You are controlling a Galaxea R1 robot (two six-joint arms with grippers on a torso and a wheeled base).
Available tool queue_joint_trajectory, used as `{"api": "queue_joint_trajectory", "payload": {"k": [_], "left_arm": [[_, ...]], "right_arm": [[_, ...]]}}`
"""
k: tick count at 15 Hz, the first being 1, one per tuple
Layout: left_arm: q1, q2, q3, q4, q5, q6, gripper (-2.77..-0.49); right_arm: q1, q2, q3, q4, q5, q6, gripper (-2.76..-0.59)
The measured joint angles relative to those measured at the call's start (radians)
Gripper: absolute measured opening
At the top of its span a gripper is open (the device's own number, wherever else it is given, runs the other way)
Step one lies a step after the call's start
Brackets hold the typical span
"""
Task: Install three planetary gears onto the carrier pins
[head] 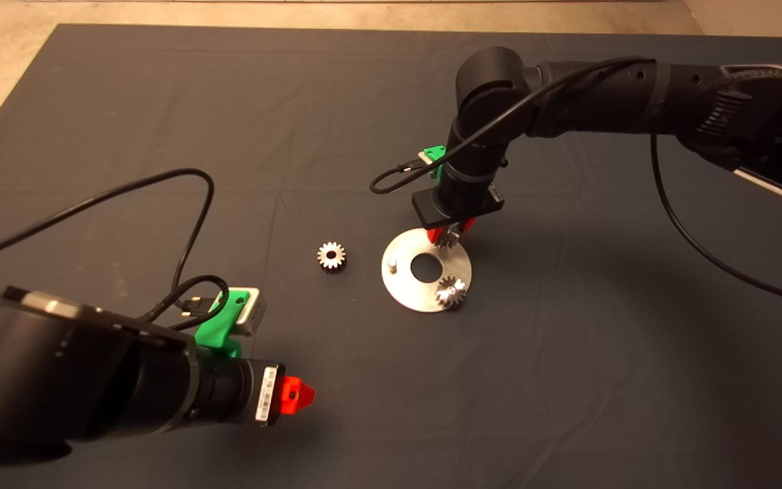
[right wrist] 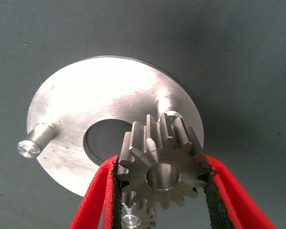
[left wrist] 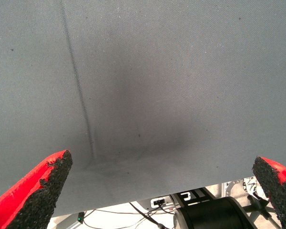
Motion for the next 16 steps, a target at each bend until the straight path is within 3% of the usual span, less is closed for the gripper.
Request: {"api": "queue_joint_trajectory", "payload": {"k": [7,16], "left_arm": [[-0.006,0.0,0.0,-0.002,0.0,0.0,-0.5],[-0.011,-0.001,0.0,-0.003,0.0,0.0,-0.5]], "right_arm": [[0.0,0.001,-0.034,0.0,-0.001,-0.04,-2.42],[0.0,0.001,-0.038,0.0,-0.002,-0.044,-2.42]]}}
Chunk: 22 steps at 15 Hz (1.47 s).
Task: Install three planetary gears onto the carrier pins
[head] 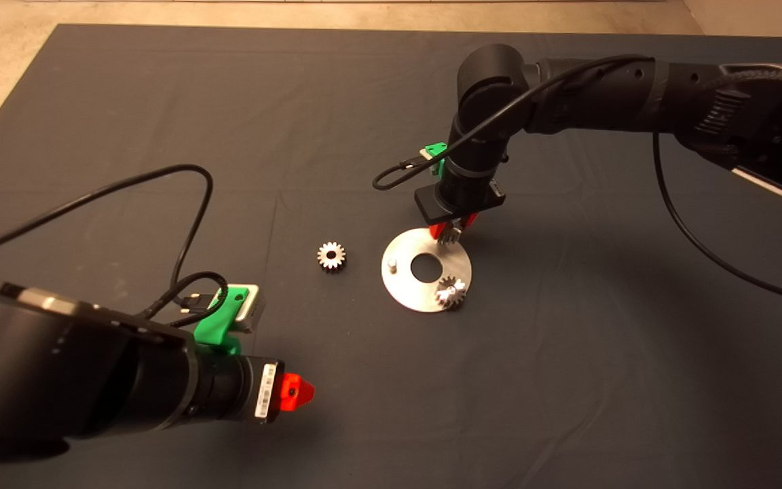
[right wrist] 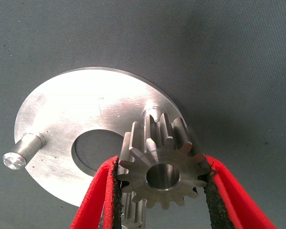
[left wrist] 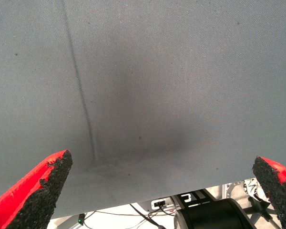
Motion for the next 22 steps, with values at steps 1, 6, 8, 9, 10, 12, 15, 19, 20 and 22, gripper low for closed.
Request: {"api": "queue_joint_trajectory", "payload": {"k": [1,6,8,9,10,12,15,19,20,22], "left_arm": [[0.0,0.0,0.0,0.0,0.0,0.0,-0.5],[0.0,-0.002,0.0,0.0,0.0,0.0,-0.5],[0.0,-0.003,0.0,0.0,0.0,0.0,-0.5],[0.0,-0.003,0.0,0.0,0.0,0.0,-0.5],[0.0,-0.003,0.0,0.0,0.0,0.0,-0.5],[0.0,-0.003,0.0,0.0,0.0,0.0,-0.5],[0.0,-0.003,0.0,0.0,0.0,0.0,-0.5],[0.0,-0.003,0.0,-0.004,0.0,0.0,-0.5],[0.0,-0.003,0.0,-0.004,0.0,0.0,-0.5],[0.0,-0.002,0.0,-0.007,0.0,0.0,-0.5]], "right_arm": [[0.0,0.0,0.0,0.0,0.0,0.0,-2.42],[0.0,-0.003,0.0,0.0,0.0,0.0,-2.42],[0.0,-0.003,0.0,0.0,0.0,0.0,-2.42],[0.0,-0.003,0.0,0.0,0.0,0.0,-2.42],[0.0,-0.003,0.0,0.0,0.0,0.0,-2.42],[0.0,-0.003,0.0,0.0,0.0,0.0,-2.42],[0.0,-0.002,0.0,0.0,0.0,0.0,-2.43],[0.0,-0.002,0.0,0.0,0.0,-0.003,-2.43],[-0.001,-0.002,0.0,0.0,0.0,-0.003,-2.43],[-0.004,-0.002,0.001,0.0,0.0,-0.003,-2.43]]}}
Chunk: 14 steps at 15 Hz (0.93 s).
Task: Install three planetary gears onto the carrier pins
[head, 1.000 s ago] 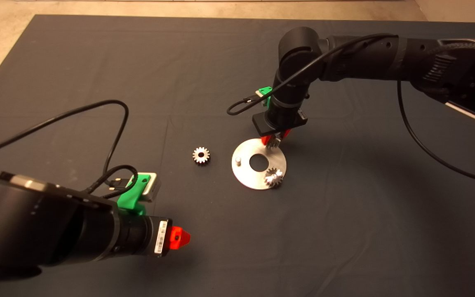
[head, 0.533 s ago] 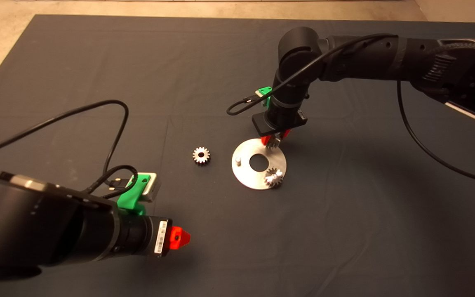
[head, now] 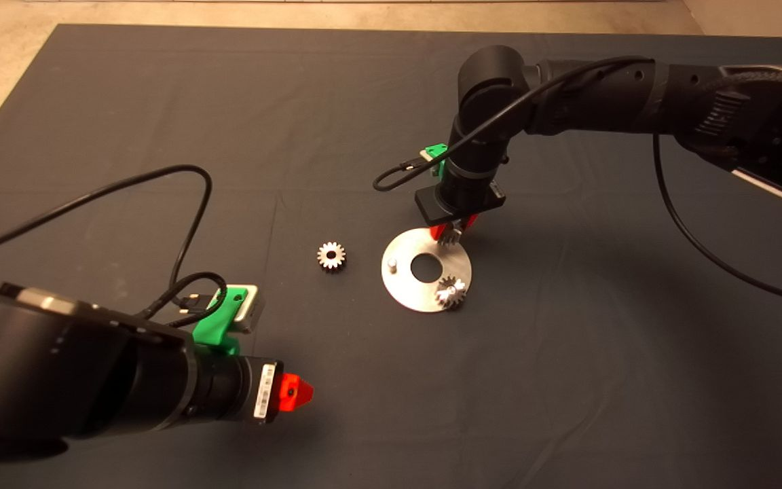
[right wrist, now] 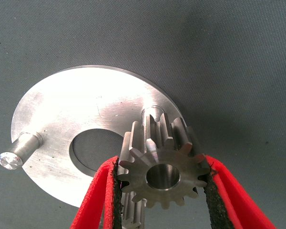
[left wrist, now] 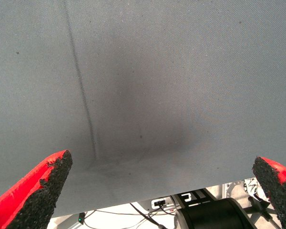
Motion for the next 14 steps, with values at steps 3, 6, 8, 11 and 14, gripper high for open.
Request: {"api": "queue_joint_trajectory", "payload": {"k": [3,6,8,11,14], "left_arm": [[0.0,0.0,0.0,-0.001,0.0,0.0,-0.5],[0.0,0.0,0.0,-0.001,0.0,0.0,-0.5],[0.0,0.0,0.0,-0.001,0.0,0.0,-0.5],[0.0,0.0,0.0,-0.001,0.0,0.0,-0.5],[0.0,0.0,0.0,-0.002,0.0,0.0,-0.5]], "right_arm": [[0.0,0.0,0.0,0.0,0.0,0.0,-2.43],[0.0,0.0,0.0,0.0,0.0,-0.001,-2.43],[-0.001,0.0,0.0,0.0,0.001,-0.001,-2.43],[0.0,0.0,0.0,0.0,0.003,-0.017,-2.43],[0.0,0.0,0.0,0.0,0.004,-0.02,-2.43]]}}
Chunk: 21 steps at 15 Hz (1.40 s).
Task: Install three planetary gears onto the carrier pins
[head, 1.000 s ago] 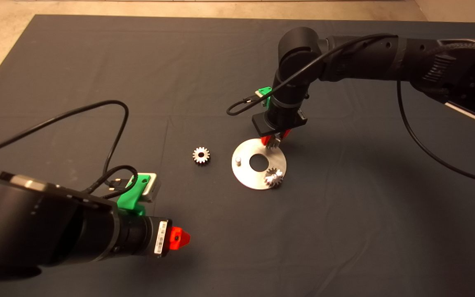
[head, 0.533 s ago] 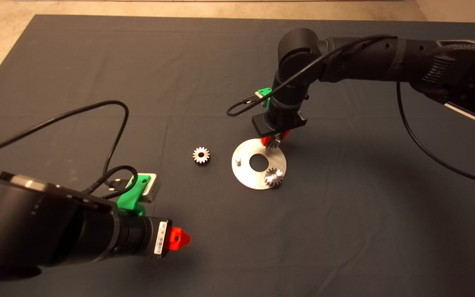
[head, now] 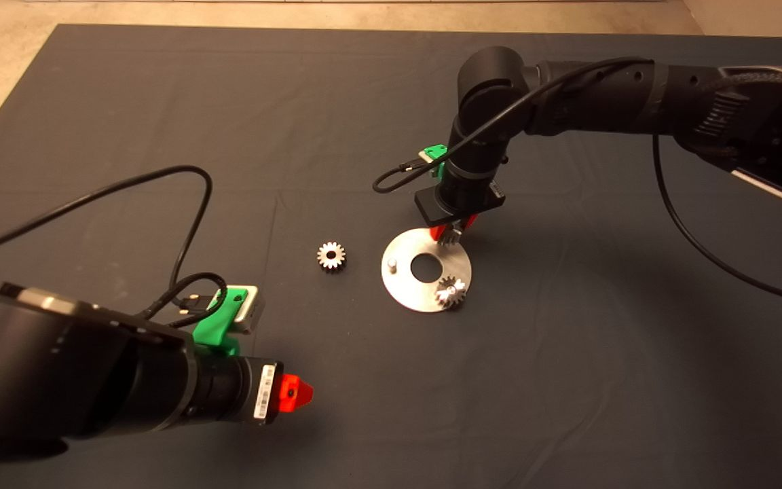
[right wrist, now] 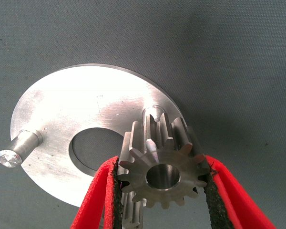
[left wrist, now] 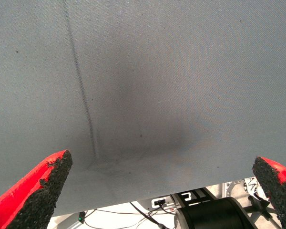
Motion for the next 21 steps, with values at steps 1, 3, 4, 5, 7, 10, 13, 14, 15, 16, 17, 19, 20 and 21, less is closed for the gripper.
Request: {"api": "queue_joint_trajectory", "payload": {"k": [1,3,4,5,7,10,13,14,15,16,17,19,20,21], "left_arm": [[0.0,0.0,0.0,0.0,0.0,0.0,-0.5],[0.0,0.0,0.0,-0.002,0.0,0.0,-0.5],[0.0,0.0,0.0,-0.002,0.0,0.0,-0.5],[0.0,0.0,0.0,-0.002,0.0,0.0,-0.5],[0.0,0.0,0.0,-0.003,0.0,0.0,-0.5],[0.0,0.0,0.0,-0.003,0.0,0.0,-0.5],[0.0,0.0,0.0,-0.003,0.0,0.0,-0.5],[0.0,0.0,0.0,-0.003,0.0,0.0,-0.5],[0.0,0.0,0.0,-0.003,0.0,0.0,-0.5],[0.0,0.0,0.0,-0.003,0.0,0.0,-0.5],[0.0,0.0,0.0,-0.003,0.0,0.0,-0.5],[0.0,0.0,0.0,-0.003,0.0,0.0,-0.5],[0.0,0.0,0.0,-0.003,0.0,0.0,-0.5],[0.0,0.0,0.0,-0.003,0.0,0.0,-0.5]], "right_arm": [[0.0,0.0,0.0,0.0,0.0,0.0,-2.43],[0.0,0.0,0.0,0.0,0.0,0.0,-2.43],[0.0,0.0,0.0,0.0,0.0,-0.001,-2.43],[0.0,0.0,0.0,0.0,0.0,-0.006,-2.43],[0.0,0.0,0.0,0.0,0.002,-0.015,-2.43],[0.0,0.0,0.0,0.0,0.013,-0.02,-2.43],[0.0,0.0,0.0,0.0,0.015,-0.022,-2.43],[0.0,0.0,0.0,0.0,0.015,-0.023,-2.43],[-0.001,0.0,0.0,0.0,0.015,-0.022,-2.43],[-0.001,0.0,-0.001,0.0,0.015,-0.023,-2.43],[-0.001,0.0,-0.001,0.0,0.015,-0.023,-2.43],[-0.001,-0.001,-0.001,0.0,0.015,-0.029,-2.43],[-0.001,-0.001,-0.001,0.0,0.015,-0.032,-2.43],[-0.001,-0.001,-0.001,0.0,0.015,-0.041,-2.43]]}}
